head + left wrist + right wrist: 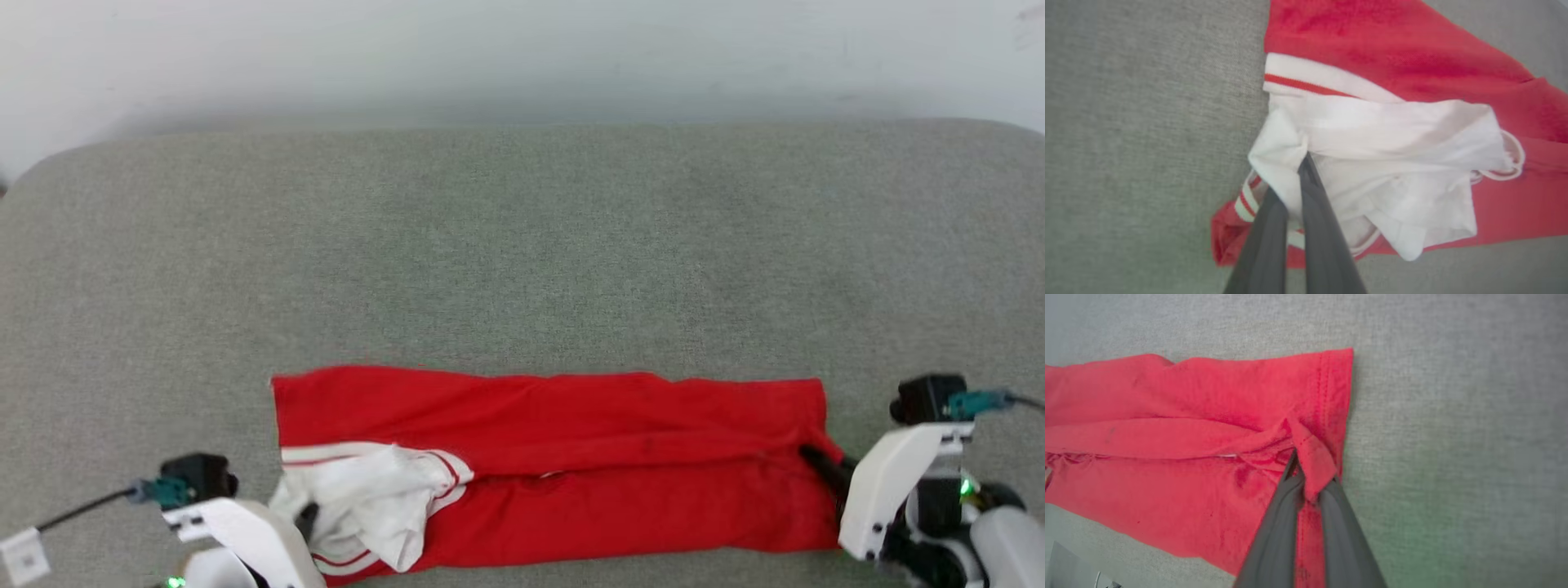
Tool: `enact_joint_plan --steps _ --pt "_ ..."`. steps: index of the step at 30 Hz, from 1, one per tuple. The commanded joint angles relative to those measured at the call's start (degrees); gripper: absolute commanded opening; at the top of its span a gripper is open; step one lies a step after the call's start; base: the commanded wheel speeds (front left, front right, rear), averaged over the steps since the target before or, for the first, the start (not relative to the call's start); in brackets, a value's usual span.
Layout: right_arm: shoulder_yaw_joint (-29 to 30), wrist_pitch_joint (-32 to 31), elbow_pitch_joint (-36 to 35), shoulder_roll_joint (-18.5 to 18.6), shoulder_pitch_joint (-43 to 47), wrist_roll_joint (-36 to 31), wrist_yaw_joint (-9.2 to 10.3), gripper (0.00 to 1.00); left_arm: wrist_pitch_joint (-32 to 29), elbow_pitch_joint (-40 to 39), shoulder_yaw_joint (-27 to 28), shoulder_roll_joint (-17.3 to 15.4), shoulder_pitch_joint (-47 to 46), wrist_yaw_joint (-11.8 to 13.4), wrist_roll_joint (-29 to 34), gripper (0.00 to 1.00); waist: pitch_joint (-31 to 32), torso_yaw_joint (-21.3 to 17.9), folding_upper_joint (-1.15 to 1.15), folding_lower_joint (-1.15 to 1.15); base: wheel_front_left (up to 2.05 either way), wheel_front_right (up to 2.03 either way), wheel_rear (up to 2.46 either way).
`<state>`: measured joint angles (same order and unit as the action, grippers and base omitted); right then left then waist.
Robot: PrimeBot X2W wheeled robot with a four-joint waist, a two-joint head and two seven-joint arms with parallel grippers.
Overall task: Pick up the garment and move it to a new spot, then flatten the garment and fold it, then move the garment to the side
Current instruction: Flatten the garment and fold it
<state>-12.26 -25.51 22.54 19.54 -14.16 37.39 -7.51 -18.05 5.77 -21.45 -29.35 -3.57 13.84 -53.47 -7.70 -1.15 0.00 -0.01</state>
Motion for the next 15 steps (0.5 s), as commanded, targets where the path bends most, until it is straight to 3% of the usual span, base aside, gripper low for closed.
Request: enact_joint_plan --steps 1,7,11,15 --pt "0.31 1.01 0.28 -0.64 2.02 -0.18 0.03 1.00 0.53 1.00 -0.49 1.52 1.16 -0.47 -0.78 1.00 0.08 0.09 0.00 0.01 0.00 0.00 0.00" --pt "1.14 5.05 -0.48 -2.04 6.05 -1.05 0.04 1.00 6.32 4.19 -0.11 3.20 2.50 -1.66 0.59 1.00 1.24 -0.54 0.00 0.01 0.00 0.00 0.00" --pt "2.06 8.03 -4.87 -1.79 8.28 -1.55 0.03 1.00 12.56 3.25 0.82 3.58 1.96 -2.43 2.77 1.00 2.51 -1.22 0.00 0.01 0.00 0.00 0.00" --pt "5.16 7.72 -12.21 -0.46 10.28 -2.76 0.03 1.00 18.57 -1.21 1.38 3.46 1.25 -1.33 6.45 1.00 3.88 -2.05 0.00 0.01 0.00 0.00 0.00"
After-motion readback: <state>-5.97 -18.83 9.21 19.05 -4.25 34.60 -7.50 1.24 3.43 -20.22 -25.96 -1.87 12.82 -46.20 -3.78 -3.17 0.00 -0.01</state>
